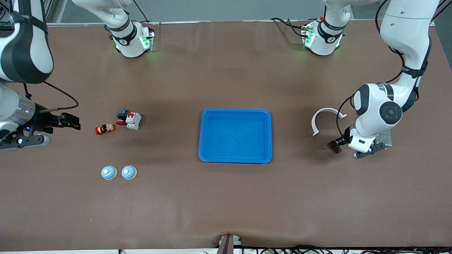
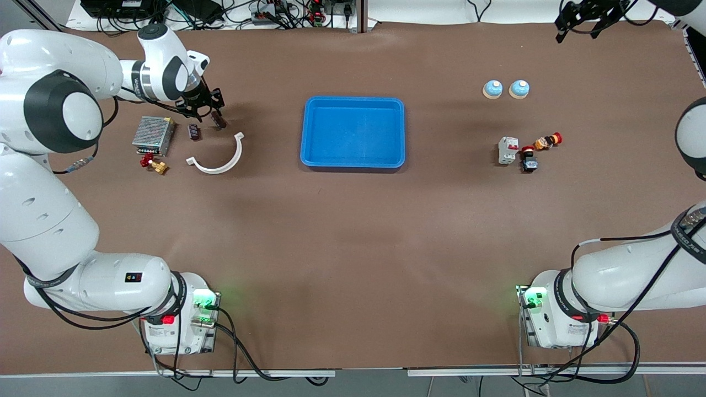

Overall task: Place electrolytic capacitor and blue bell in tray
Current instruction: 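Grasp a brown capacitor with the left gripper while the right gripper reaches the bells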

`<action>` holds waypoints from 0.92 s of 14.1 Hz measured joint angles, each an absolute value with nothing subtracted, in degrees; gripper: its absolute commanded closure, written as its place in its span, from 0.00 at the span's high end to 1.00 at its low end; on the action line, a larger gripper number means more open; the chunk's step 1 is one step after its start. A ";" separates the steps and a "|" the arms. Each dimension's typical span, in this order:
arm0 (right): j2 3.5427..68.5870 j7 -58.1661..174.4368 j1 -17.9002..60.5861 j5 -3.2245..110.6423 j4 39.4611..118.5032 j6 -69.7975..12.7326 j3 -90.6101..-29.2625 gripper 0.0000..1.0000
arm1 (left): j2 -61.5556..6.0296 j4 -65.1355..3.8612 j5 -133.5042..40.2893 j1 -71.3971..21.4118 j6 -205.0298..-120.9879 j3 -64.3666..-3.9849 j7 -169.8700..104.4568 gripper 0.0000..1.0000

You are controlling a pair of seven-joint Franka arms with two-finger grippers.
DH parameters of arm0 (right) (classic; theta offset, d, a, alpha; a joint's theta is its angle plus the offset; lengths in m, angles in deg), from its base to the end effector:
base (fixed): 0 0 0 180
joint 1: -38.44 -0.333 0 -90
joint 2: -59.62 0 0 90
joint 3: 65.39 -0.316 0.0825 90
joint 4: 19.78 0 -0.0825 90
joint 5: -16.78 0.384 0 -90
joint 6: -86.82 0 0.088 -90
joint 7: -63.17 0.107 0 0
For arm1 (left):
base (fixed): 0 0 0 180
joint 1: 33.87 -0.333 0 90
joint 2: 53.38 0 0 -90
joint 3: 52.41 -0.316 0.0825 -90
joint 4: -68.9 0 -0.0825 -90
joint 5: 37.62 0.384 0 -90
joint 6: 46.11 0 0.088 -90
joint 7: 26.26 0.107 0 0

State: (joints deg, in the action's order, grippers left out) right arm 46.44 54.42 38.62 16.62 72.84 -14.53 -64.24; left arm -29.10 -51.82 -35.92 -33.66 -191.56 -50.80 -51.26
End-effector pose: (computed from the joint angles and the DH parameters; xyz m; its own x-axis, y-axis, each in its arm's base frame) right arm 0.6236 -0.0137 0.4832 0.9885 0.1299 -0.0777 0.1300 -0.9915 -0.0046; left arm 0.5815 -0.0188 0.2137 0.9276 0.3734 0.0096 0.3735 -0.9276 -0.0015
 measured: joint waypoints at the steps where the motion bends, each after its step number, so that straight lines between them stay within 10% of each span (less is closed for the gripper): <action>1: 45.26 54.15 38.62 16.62 72.83 -15.69 -64.24 1.00 | -28.70 -51.83 -35.92 -33.73 -191.91 -50.80 -51.95 0.62; 7: 38.53 41.27 38.70 16.73 72.75 -21.53 -64.16 1.00 | -27.08 -51.82 -36.23 -33.99 -194.63 -50.79 -56.89 0.61; 13: 32.85 24.29 38.92 16.79 72.78 -28.49 -64.05 1.00 | -25.72 -51.81 -38.65 -33.86 -196.58 -50.59 -56.97 0.37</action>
State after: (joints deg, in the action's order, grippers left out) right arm 32.85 24.29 38.92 16.79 72.78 -28.49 -64.05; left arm -25.72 -51.81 -38.65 -33.86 -196.58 -50.59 -56.97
